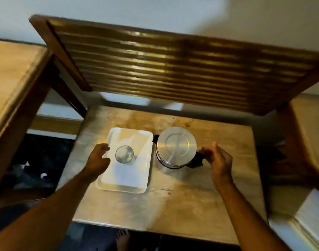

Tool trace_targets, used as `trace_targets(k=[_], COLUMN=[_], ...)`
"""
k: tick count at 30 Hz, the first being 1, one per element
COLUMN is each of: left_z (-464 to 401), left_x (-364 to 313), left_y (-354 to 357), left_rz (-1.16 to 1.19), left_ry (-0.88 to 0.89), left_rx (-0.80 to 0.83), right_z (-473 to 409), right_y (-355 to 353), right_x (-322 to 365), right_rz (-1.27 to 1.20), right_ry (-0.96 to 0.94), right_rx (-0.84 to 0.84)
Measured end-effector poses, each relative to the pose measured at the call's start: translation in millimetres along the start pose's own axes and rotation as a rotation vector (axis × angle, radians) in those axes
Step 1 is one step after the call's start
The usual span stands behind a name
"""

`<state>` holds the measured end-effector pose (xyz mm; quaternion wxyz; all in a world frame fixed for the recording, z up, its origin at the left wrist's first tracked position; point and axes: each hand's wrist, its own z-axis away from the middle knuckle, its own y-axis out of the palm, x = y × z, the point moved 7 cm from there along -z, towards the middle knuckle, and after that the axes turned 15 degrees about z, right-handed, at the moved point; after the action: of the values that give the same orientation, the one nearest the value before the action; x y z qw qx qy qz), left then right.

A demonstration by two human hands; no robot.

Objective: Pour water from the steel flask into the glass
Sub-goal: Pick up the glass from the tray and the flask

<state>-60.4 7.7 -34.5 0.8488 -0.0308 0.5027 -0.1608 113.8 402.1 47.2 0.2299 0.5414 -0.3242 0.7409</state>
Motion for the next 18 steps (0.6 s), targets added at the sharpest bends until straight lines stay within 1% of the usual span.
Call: trace_targets(k=[2,5,9,13,15,18], left_z=[-5,-5,-6,-2,5,22], left_x=[20,38,29,21,15,-6], left_y=[14,40,60,65,62,51], left_rz=[0.036,0.080,0.168,0.121,0.115,0.115], left_ry=[-0.012,-0.004,0.064,0.084,0.085,0.117], left_rx=[0.069,0.118,0.032,0.019,0.006,-0.024], right_z=[7,19,23,28,24,15], right_y=[7,32,48,57,62,61], right_x=[-12,-24,-28,-37,-30,-7], right_rz=[0.031,-0.004,-0.018,-0.011,-0.027,-0.048], right_ry=[-0.062,-0.051,-0.051,0.011,0.065,0.171], right_rx=[0.009,0.051,0.139,0.194,0.183,0.112])
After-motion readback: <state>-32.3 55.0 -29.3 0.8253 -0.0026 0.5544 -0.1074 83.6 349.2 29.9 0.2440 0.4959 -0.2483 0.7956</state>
